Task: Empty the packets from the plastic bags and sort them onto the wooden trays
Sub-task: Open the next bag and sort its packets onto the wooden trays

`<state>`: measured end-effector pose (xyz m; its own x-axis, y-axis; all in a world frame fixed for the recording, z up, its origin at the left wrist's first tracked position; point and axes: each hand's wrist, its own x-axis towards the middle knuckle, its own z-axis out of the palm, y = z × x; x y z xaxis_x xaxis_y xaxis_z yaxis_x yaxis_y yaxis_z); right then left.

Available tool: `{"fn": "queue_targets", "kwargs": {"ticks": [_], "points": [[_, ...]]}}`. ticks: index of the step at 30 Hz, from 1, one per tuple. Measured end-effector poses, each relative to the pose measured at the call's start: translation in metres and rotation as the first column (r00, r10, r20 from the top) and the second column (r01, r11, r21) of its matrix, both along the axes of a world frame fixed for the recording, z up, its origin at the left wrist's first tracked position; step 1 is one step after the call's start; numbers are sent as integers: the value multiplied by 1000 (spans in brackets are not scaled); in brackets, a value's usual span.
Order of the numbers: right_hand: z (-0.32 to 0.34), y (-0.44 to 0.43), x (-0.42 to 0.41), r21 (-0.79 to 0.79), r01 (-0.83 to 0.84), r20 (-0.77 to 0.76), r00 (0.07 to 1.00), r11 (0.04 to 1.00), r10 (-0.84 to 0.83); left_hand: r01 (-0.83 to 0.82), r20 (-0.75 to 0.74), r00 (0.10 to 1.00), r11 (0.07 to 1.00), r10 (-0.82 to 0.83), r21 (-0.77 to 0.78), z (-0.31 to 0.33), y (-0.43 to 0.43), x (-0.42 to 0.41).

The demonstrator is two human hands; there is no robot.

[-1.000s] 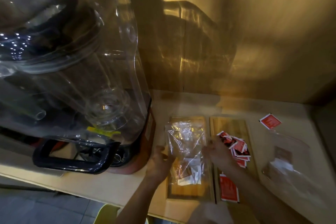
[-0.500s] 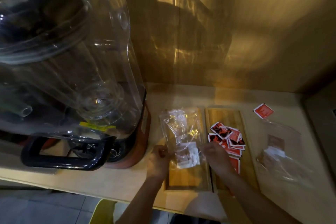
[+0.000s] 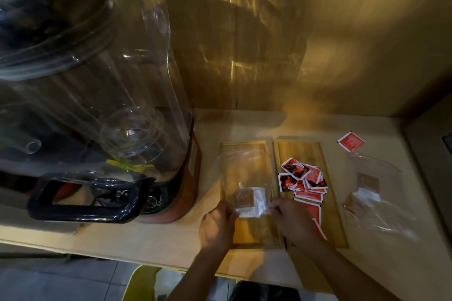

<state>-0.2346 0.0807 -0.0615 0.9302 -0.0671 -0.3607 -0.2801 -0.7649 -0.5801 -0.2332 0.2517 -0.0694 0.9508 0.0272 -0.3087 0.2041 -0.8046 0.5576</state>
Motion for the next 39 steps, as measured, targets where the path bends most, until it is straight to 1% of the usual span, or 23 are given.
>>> {"fn": "queue_targets", "kwargs": {"ticks": [3, 6, 8, 11, 14, 17, 22, 27, 31, 34, 39], "points": [[8, -4, 3, 113, 28, -5, 1000, 993, -28, -64, 33, 997, 991, 68, -115, 15, 5, 7], [25, -6, 9, 247, 77, 40, 995, 966, -90, -57, 140, 987, 983, 82, -172, 34, 10, 14], [37, -8, 13, 296, 73, 84, 991, 952, -102, -53, 186, 978, 979, 91, -197, 43, 12, 18], [47, -10, 18, 337, 57, 125, 987, 940, -104, -47, 218, 971, 969, 101, -242, 46, 18, 19], [49, -13, 19, 366, 55, 116, 988, 929, -104, -61, 205, 972, 966, 115, -251, 46, 19, 17], [49, -14, 14, 376, 47, 94, 992, 925, -88, -83, 152, 981, 966, 123, -246, 44, 19, 10], [45, -12, 5, 371, 32, 76, 995, 928, -64, -75, 89, 991, 966, 100, -248, 44, 22, 3], [45, -14, 2, 413, 48, 57, 995, 909, -79, -63, 77, 993, 950, 91, -305, 52, 23, 3], [59, -15, 7, 524, 121, 70, 980, 843, -184, -93, 87, 986, 902, 142, -421, 68, 23, 8], [75, -15, 12, 581, 140, 87, 969, 802, -232, -94, 139, 975, 889, 173, -448, 84, 22, 14], [93, -12, 18, 649, 209, 45, 949, 732, -312, -90, 180, 964, 876, 197, -475, 97, 17, 26]]}}
